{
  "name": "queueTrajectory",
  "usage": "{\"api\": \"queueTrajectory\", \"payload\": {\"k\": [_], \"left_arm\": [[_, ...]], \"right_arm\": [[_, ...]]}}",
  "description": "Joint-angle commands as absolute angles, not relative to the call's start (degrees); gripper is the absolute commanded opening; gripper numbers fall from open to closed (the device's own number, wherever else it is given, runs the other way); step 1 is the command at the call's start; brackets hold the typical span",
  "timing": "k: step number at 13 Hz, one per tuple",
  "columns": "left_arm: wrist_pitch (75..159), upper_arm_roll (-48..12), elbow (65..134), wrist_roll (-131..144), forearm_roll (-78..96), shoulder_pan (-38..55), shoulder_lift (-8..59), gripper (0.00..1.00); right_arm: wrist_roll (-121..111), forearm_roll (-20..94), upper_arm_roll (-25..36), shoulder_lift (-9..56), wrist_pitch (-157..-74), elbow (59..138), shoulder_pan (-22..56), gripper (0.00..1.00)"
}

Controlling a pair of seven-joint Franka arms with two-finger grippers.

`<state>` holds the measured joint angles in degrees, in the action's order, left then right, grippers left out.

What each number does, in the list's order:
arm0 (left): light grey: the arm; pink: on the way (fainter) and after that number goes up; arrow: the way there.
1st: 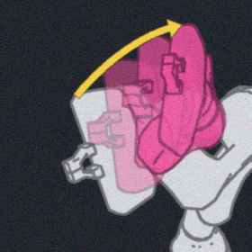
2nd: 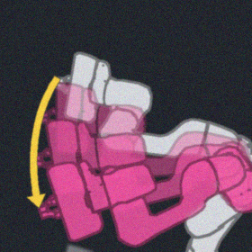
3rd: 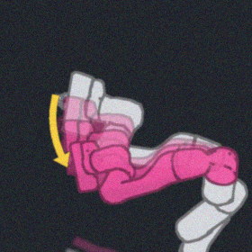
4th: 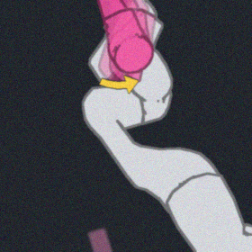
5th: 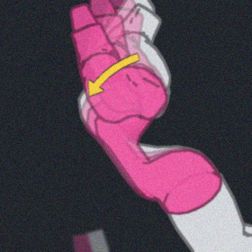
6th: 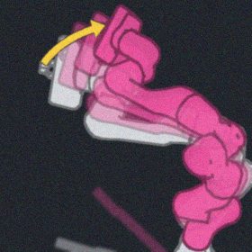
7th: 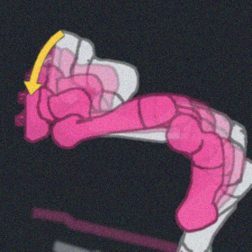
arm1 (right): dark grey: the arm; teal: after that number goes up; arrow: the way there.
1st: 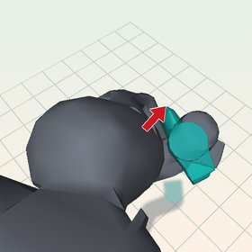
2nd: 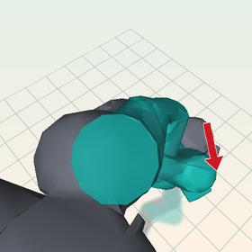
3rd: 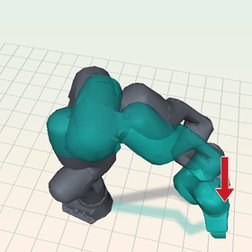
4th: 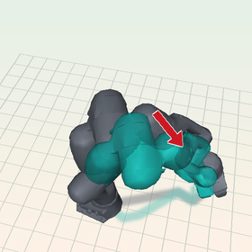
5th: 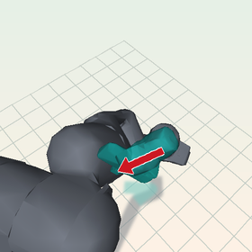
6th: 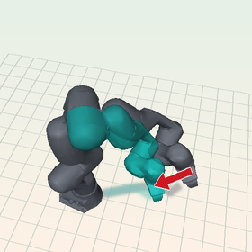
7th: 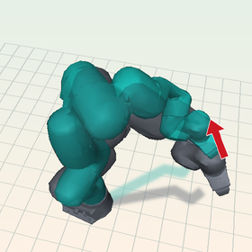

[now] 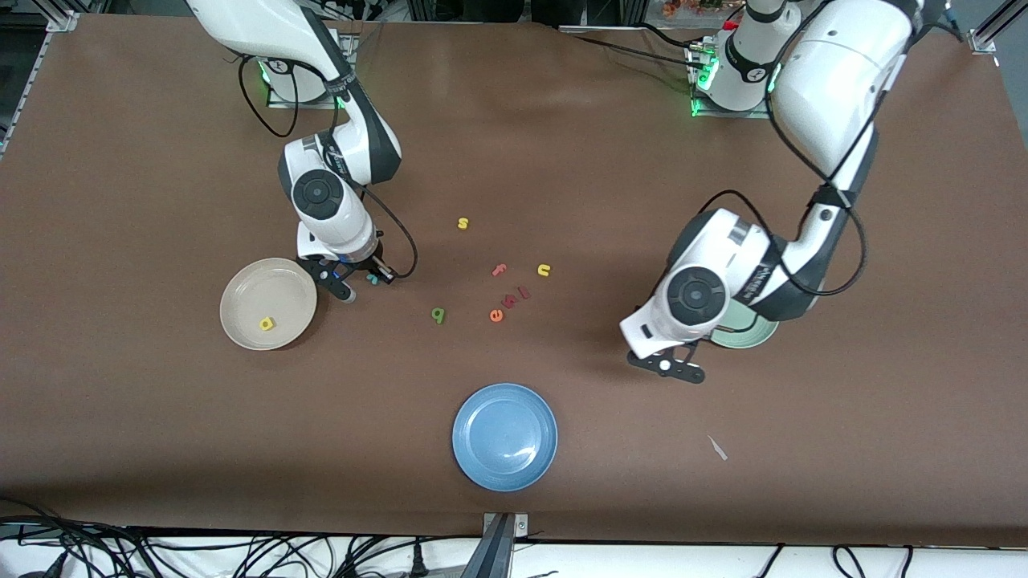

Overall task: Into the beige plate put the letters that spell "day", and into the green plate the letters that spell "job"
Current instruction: 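Carry the blue o to the green plate while the right gripper carries the y, then open the left gripper over the green plate while the right gripper releases the y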

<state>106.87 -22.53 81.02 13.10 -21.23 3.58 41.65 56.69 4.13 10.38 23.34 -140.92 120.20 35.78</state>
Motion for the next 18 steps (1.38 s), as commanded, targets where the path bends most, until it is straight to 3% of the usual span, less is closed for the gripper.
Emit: {"api": "queueTrajectory", "payload": {"k": [1,5,10,18], "left_arm": [[107.66,-26.0,87.7,5.91,-21.54,-4.1,37.53,0.0],[108.28,-35.49,92.28,0.71,-21.71,-17.64,37.44,0.0],[111.88,-35.86,94.84,-2.37,-21.62,-20.74,37.88,0.0],[112.06,-36.21,94.48,-2.64,-21.45,-20.65,39.11,0.0]], "right_arm": [[46.45,3.6,12.03,21.89,-138.26,120.76,36.21,0.0],[23.8,3.69,17.56,20.57,-133.69,120.85,36.21,0.0],[-3.56,4.13,25.48,20.65,-133.42,120.76,35.77,0.0],[-21.53,3.96,25.84,25.49,-134.74,115.58,31.2,0.02]]}}
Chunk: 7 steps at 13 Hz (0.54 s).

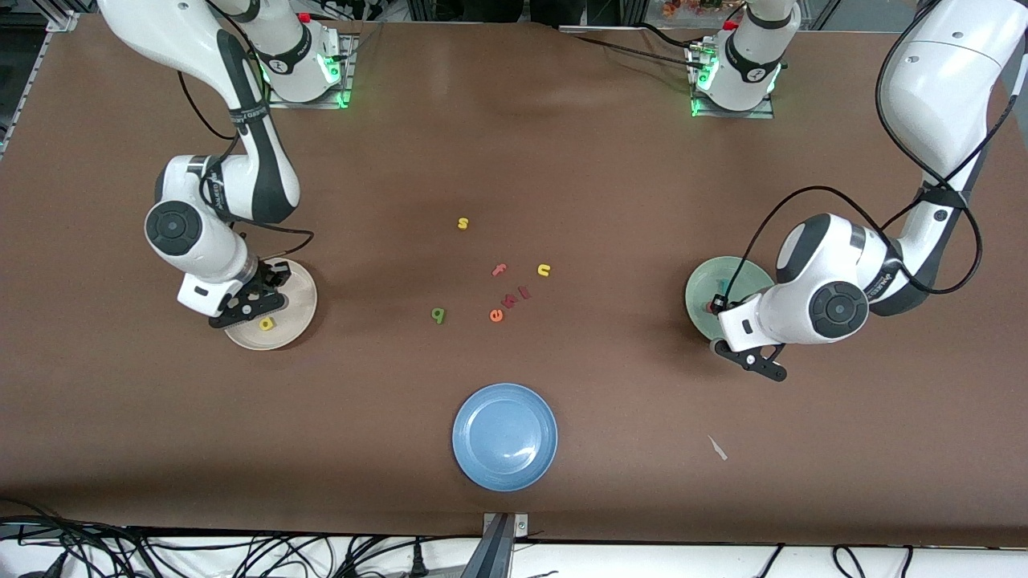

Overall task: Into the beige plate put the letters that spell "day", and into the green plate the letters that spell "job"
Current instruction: 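Open the left gripper over the green plate while the right gripper releases the y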

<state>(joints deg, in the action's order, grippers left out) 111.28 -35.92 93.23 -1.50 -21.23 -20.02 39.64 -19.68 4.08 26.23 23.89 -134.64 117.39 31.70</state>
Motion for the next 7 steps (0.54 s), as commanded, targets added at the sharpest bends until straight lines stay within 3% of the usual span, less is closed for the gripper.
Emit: {"api": "queueTrajectory", "payload": {"k": [1,3,4,6,7], "left_arm": [[112.15,-36.12,94.4,-2.64,-21.45,-20.74,39.2,0.0],[112.15,-36.04,94.92,-2.64,-21.53,-20.74,39.2,0.0],[112.15,-35.95,95.18,-2.64,-21.53,-20.83,39.46,0.0],[111.97,-35.95,95.53,-2.81,-21.53,-22.14,40.34,0.0],[111.71,-35.95,95.62,-4.12,-21.53,-23.11,40.43,0.0]], "right_arm": [[-21.53,3.96,25.84,25.58,-134.74,115.49,31.2,0.02],[-21.71,4.04,25.84,25.58,-134.74,115.4,31.11,0.05],[-21.36,4.65,25.84,25.75,-134.65,115.4,31.2,0.19],[-20.57,5.53,25.66,25.93,-134.21,114.79,31.2,0.99],[-20.83,5.97,25.66,25.93,-133.95,114.79,31.2,1.0]]}}
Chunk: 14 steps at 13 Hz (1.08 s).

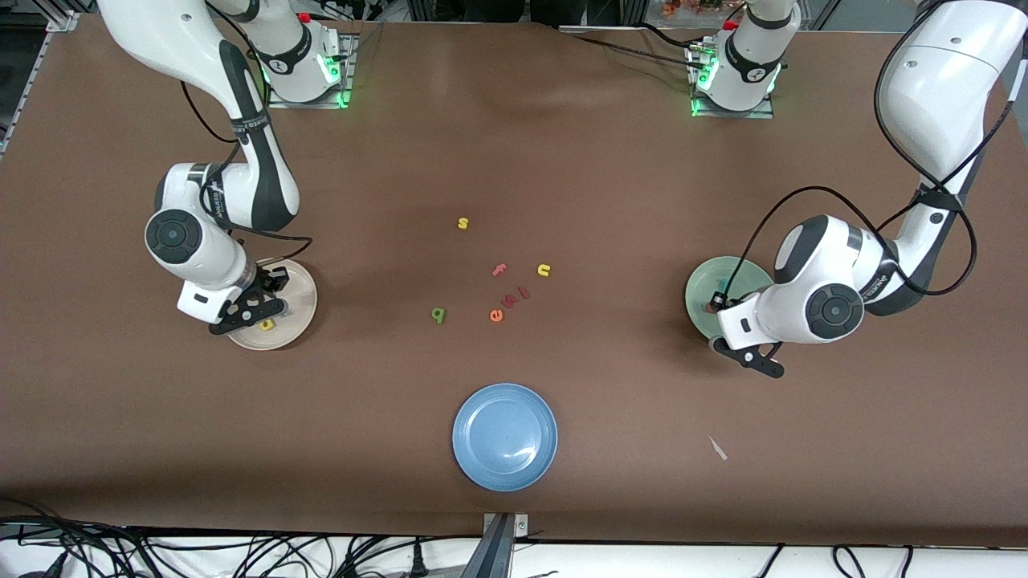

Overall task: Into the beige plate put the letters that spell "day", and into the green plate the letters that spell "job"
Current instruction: 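Open the left gripper over the green plate while the right gripper releases the y, then raise the left gripper while the right gripper moves to the green b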

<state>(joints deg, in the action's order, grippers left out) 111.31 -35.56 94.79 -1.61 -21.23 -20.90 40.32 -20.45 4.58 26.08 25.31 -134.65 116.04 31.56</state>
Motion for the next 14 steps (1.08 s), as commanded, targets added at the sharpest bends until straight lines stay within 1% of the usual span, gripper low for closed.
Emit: {"api": "queueTrajectory", "payload": {"k": [1,4,6,9,12,13,14], "left_arm": [[111.27,-35.95,96.15,-5.96,-21.45,-23.99,40.43,0.0],[111.09,-35.77,99.4,-5.54,-21.18,-24.61,40.52,0.0],[111.18,-35.68,100.71,-6.32,-21.27,-27.14,40.6,0.0],[111.71,-35.6,100.46,-7.3,-22.14,-27.43,41.75,0.0],[112.06,-34.98,100.11,-6.59,-25.66,-25.66,42.63,0.0],[112.15,-34.89,100.11,-6.59,-25.66,-25.66,42.8,0.03],[112.15,-34.89,100.02,-6.59,-25.66,-25.75,42.8,0.11]], "right_arm": [[-20.83,5.98,25.66,25.93,-133.6,114.79,31.38,1.0],[-20.39,6.06,25.58,25.75,-133.59,114.79,31.38,1.0],[-18.47,6.06,25.31,25.23,-132.02,114.7,31.55,1.0],[-12.41,6.06,25.14,24.44,-130.87,114.43,32.25,1.0],[-5.29,6.06,23.12,23.29,-127.19,113.38,32.43,1.0],[-4.23,6.06,23.03,23.29,-126.92,113.2,32.52,1.0],[-3.61,6.06,22.42,23.12,-126.91,113.12,32.52,1.0]]}}
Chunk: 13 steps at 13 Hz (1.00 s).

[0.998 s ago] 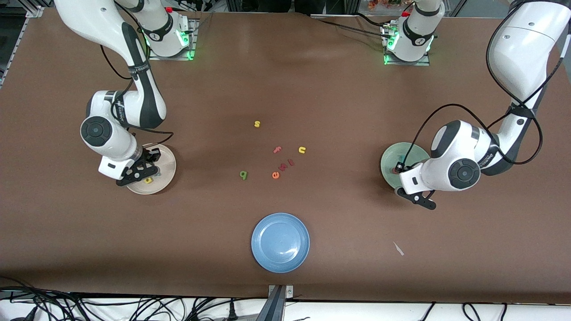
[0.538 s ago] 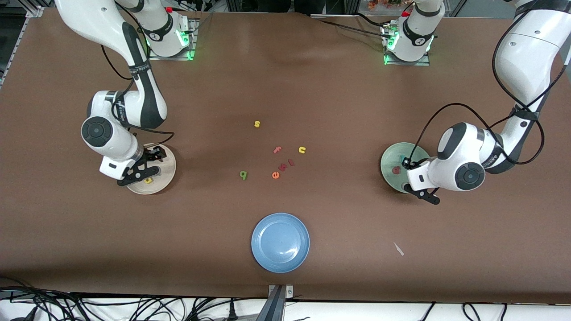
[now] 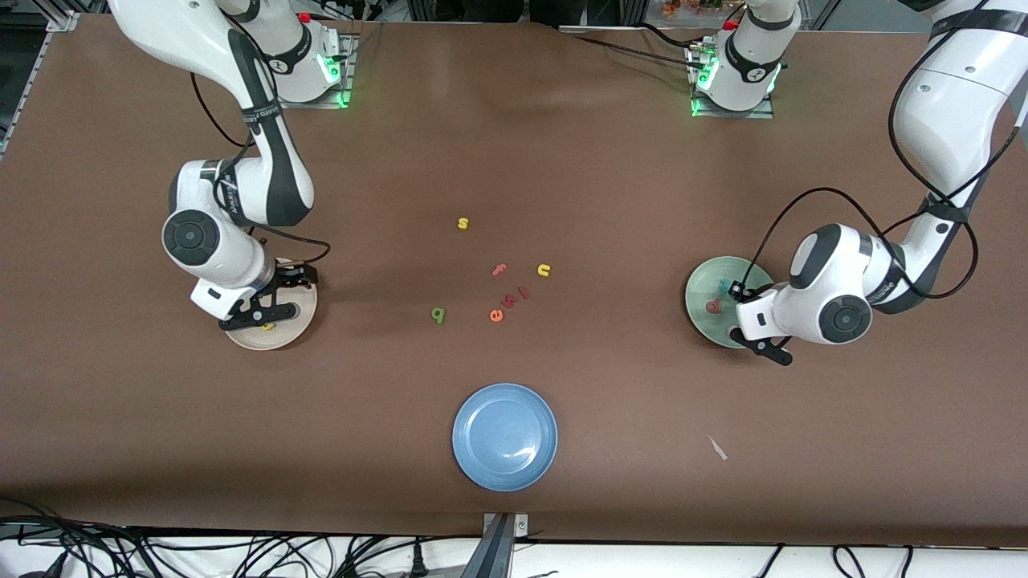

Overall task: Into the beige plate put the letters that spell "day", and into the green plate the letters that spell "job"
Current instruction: 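Raise the left gripper while the right gripper moves to the green b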

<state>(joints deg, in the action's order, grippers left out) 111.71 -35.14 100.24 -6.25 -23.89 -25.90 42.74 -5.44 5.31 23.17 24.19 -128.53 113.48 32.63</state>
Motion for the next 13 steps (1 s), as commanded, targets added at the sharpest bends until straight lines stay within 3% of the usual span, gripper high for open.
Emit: {"api": "queueTrajectory", "payload": {"k": [1,7,10,11,13], "left_arm": [[112.06,-34.89,100.11,-6.94,-25.75,-25.75,42.8,0.17],[111.97,-34.89,99.58,-7.56,-25.93,-25.58,42.71,0.23],[111.88,-34.89,99.23,-7.56,-25.84,-25.49,42.71,0.37],[111.88,-34.89,99.14,-7.3,-25.75,-25.58,42.71,0.99],[108.05,-34.98,96.08,-3.36,-24.96,-23.57,42.71,1.0]], "right_arm": [[-2.39,6.06,22.15,23.12,-126.91,113.03,32.61,1.0],[16.07,6.06,15.92,21.71,-126.91,111.98,32.61,1.0],[17.57,6.15,15.56,21.8,-126.91,111.27,32.61,1.0],[19.49,6.15,14.69,21.8,-127.0,111.1,32.61,1.0],[25.2,6.15,12.75,22.15,-127.18,110.39,32.61,1.0]]}}
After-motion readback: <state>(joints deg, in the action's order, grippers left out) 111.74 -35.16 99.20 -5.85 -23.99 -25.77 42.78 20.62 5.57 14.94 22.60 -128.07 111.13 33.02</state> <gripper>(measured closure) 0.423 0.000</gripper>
